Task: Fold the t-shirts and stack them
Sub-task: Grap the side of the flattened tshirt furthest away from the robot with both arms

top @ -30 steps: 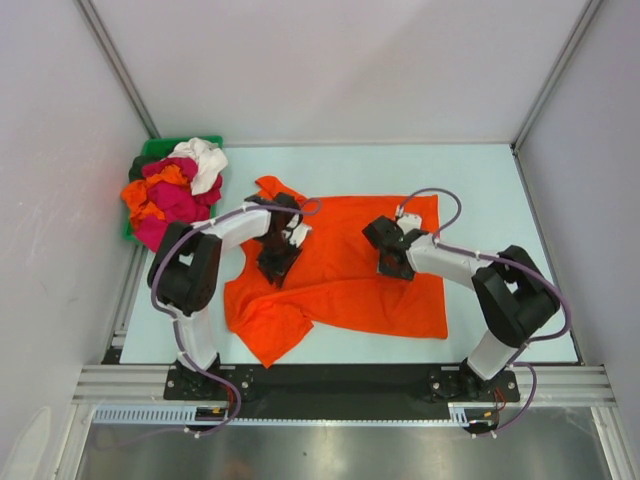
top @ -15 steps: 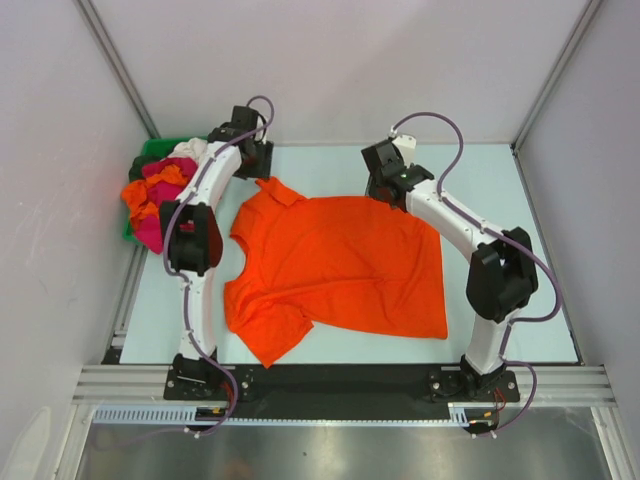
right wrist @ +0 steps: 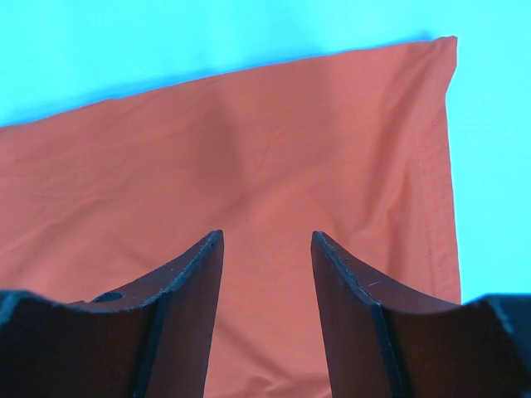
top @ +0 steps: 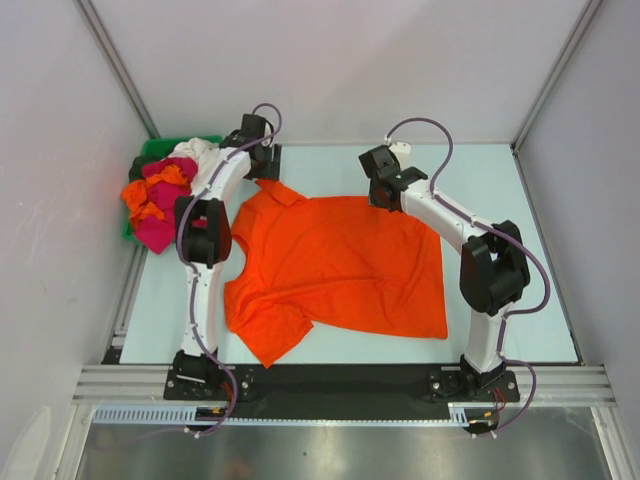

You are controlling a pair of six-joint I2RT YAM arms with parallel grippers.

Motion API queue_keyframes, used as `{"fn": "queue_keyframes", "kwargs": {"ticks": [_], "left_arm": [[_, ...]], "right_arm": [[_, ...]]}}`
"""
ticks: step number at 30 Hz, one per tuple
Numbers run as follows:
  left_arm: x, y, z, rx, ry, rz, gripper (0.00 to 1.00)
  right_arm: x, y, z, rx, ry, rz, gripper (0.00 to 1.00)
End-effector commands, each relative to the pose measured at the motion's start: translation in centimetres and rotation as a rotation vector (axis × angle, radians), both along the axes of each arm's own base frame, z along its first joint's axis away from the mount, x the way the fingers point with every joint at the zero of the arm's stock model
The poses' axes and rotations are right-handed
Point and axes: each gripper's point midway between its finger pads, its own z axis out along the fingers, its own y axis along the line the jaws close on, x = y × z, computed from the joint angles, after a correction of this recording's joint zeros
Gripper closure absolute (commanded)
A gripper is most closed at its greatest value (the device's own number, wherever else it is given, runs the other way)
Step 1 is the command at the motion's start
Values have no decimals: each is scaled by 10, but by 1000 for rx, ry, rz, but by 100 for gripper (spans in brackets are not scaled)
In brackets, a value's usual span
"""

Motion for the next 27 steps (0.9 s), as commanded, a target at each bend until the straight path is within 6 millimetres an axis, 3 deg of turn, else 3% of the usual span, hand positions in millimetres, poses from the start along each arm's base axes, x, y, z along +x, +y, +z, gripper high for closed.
{"fn": "queue_keyframes", "kwargs": {"ticks": [1, 4, 10, 15, 22, 27], "left_arm": [[21, 3, -2, -31, -50, 41, 28], [25, 3, -10, -24, -48, 51, 34], [32, 6, -7, -38, -67, 63, 37], [31, 9, -9, -39, -61, 74, 47], [32, 13, -4, -30, -75, 105, 53], [30, 12, -1, -33, -78, 111, 75]], "right_arm": [[0, -9, 6, -33, -14, -4, 48], [-5, -12, -2, -43, 6, -1, 48], [-11, -15, -15, -47, 32, 0, 48], [-11, -14, -15, -41, 31, 1, 49], [-16, -9, -23, -28, 48, 10, 49], [-22, -11, -31, -28, 63, 6, 49]]}}
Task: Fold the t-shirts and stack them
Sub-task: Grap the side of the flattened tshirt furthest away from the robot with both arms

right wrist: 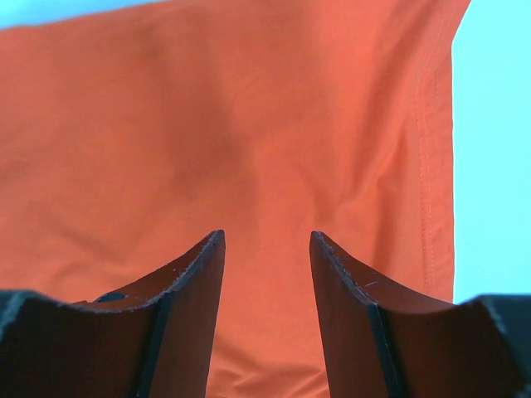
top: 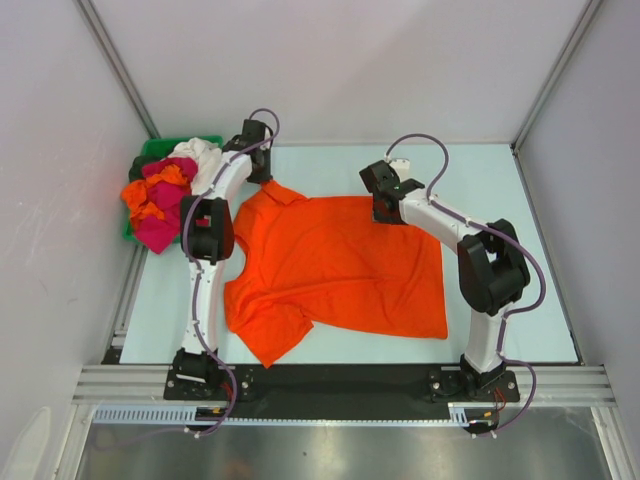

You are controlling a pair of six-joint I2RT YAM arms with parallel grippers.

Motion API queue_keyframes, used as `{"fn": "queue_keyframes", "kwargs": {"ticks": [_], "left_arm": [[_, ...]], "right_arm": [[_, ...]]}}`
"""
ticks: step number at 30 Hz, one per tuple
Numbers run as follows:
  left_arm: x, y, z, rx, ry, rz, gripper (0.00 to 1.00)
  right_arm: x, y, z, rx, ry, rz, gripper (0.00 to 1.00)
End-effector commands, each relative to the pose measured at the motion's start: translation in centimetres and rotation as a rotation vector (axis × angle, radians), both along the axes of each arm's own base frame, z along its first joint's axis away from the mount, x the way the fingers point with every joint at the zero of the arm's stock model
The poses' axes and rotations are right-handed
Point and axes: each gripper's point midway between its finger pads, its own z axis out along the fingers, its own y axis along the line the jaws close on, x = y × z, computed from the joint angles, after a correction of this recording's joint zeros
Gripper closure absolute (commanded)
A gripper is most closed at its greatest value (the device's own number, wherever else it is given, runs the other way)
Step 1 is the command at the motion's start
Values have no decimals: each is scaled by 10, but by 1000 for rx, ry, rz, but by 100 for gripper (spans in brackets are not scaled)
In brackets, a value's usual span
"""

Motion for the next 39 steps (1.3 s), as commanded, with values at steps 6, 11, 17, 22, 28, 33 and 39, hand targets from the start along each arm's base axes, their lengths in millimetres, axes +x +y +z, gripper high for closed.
{"fn": "queue_keyframes", "kwargs": {"ticks": [6, 11, 17, 22, 28, 33, 39], "left_arm": [[10, 4, 30, -7, -76, 29, 100], [7, -5, 45, -10, -93, 2, 100], [5, -21, 65, -9, -129, -45, 100], [1, -31, 67, -12, -127, -72, 100], [-10, -36, 64, -18, -98, -88, 100], [-19, -35, 63, -15, -80, -92, 100], [-25, -36, 57, -17, -59, -94, 100]], "right_arm": [[-1, 2, 10, 27, -36, -10, 50], [12, -25, 19, 30, -79, -106, 46], [64, -112, 15, 71, -111, -330, 47], [94, -135, -11, 57, -69, -363, 48], [107, -134, -40, 67, -24, -358, 49], [116, -138, -47, 87, -33, -373, 50], [128, -146, -48, 100, -50, -391, 50]]}}
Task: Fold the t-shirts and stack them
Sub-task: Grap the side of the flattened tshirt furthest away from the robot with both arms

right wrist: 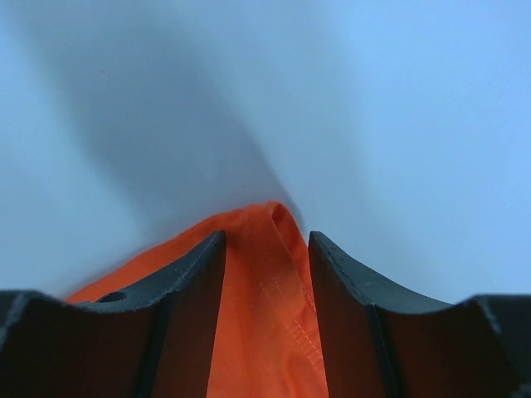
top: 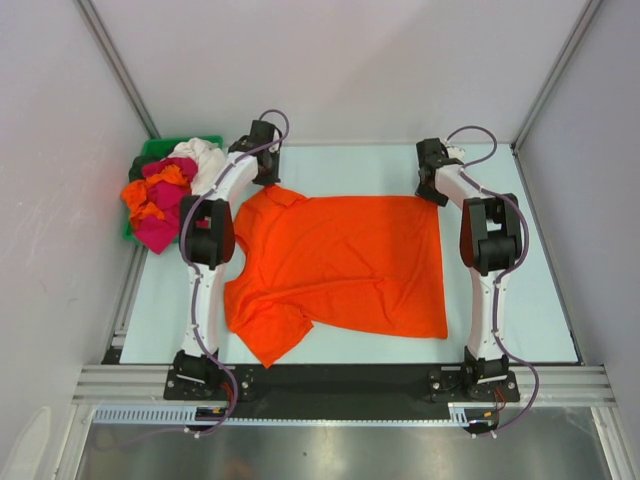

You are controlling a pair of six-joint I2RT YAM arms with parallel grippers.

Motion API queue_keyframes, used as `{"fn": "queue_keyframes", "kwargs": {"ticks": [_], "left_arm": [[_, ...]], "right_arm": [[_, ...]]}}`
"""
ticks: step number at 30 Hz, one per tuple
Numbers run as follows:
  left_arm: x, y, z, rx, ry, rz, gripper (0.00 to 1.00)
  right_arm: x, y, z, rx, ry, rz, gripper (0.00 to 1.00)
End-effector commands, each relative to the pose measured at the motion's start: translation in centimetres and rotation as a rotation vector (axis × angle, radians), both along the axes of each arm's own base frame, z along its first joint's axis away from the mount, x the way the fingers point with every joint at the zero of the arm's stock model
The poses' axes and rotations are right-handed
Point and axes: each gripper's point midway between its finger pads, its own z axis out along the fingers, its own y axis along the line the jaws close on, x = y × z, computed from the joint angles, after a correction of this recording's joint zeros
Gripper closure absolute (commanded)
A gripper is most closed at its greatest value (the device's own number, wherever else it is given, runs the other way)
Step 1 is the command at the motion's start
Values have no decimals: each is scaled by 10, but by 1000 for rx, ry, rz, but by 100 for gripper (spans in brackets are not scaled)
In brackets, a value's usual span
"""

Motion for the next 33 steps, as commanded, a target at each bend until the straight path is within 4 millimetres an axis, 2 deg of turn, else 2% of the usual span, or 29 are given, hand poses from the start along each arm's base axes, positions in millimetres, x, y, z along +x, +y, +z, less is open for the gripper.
{"fn": "queue_keyframes", "kwargs": {"ticks": [1, 7, 9, 18, 19, 22, 24, 26, 28, 29, 33], "left_arm": [[1, -5, 40, -19, -70, -23, 100], [2, -9, 42, -20, -76, -34, 100], [3, -10, 42, -20, -77, -34, 100], [0, -10, 34, -18, -59, -35, 100], [0, -10, 34, -19, -57, -36, 100], [1, -10, 37, -20, -65, -35, 100], [3, -11, 44, -22, -80, -37, 100], [5, -12, 57, -24, -107, -43, 100], [10, -12, 76, -27, -148, -48, 100], [11, -12, 92, -29, -182, -54, 100], [18, -9, 126, -14, -267, -59, 100]], "right_arm": [[24, -7, 18, 20, -78, -29, 50], [25, -8, 11, 15, -62, -22, 52], [25, -8, 8, 17, -57, -20, 56], [30, -7, 8, 21, -70, -17, 97], [31, -7, 11, 23, -75, -14, 100], [32, -8, 15, 13, -81, -16, 100], [33, -10, 21, 4, -92, -20, 100], [37, -10, 38, -2, -131, -16, 100], [41, -9, 58, -7, -174, -10, 100], [43, -10, 68, -18, -191, -8, 100], [50, -9, 98, -23, -245, 1, 100]]}}
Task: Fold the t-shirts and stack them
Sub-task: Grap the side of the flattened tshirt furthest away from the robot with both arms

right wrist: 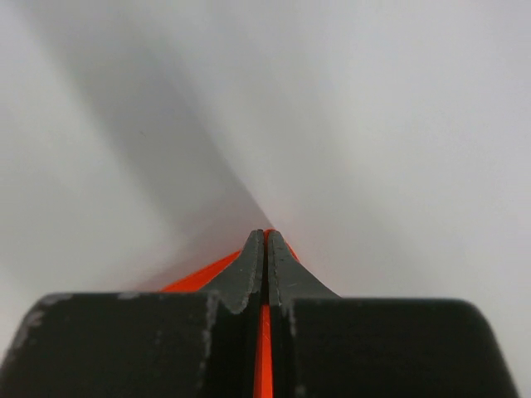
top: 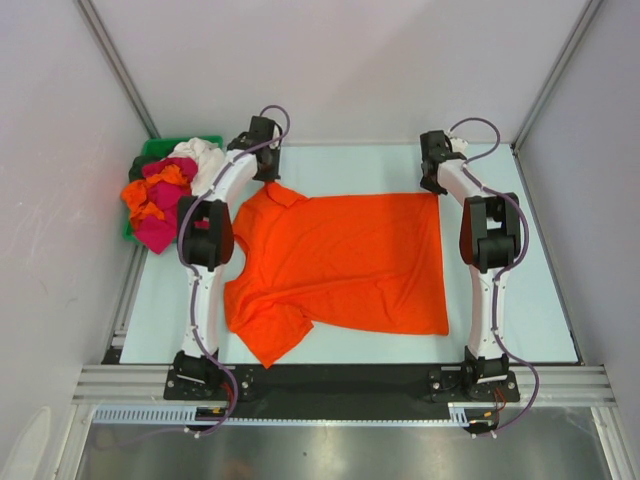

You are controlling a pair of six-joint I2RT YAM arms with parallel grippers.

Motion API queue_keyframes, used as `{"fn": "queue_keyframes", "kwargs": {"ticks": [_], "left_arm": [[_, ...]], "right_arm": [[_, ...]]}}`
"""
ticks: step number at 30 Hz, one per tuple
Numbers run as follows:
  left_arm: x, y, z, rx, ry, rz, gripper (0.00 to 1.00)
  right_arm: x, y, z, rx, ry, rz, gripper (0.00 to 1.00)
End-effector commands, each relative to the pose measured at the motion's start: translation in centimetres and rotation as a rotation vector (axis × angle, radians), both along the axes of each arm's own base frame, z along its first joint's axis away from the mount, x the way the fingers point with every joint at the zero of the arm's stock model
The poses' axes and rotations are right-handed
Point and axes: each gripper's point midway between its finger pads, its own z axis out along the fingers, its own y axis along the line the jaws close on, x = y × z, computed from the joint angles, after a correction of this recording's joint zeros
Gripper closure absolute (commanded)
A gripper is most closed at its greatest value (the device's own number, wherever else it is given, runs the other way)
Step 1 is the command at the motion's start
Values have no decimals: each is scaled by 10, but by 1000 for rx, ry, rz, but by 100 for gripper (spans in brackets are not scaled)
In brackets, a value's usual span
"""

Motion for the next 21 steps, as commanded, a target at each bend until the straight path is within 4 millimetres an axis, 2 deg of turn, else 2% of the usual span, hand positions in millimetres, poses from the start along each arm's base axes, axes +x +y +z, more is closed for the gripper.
{"fn": "queue_keyframes", "kwargs": {"ticks": [1, 2, 8, 12, 13, 17, 21], "left_arm": [[20, -5, 115, -18, -250, -34, 100], [23, -5, 126, -18, -274, -35, 100], [30, -3, 138, -8, -309, -27, 100], [39, -3, 140, 3, -330, -33, 100], [41, -2, 135, 11, -326, -29, 100], [48, -1, 132, 27, -337, -27, 100], [55, 0, 126, 50, -344, -34, 100]], "right_arm": [[26, -2, 92, -25, -203, 0, 100], [27, -1, 97, -24, -212, 1, 100], [28, -8, 118, -36, -249, -3, 100], [34, -14, 125, -33, -259, -7, 100], [36, -13, 129, -30, -270, -8, 100], [37, -15, 127, -28, -270, -5, 100], [36, -24, 111, -21, -240, -20, 100]]}}
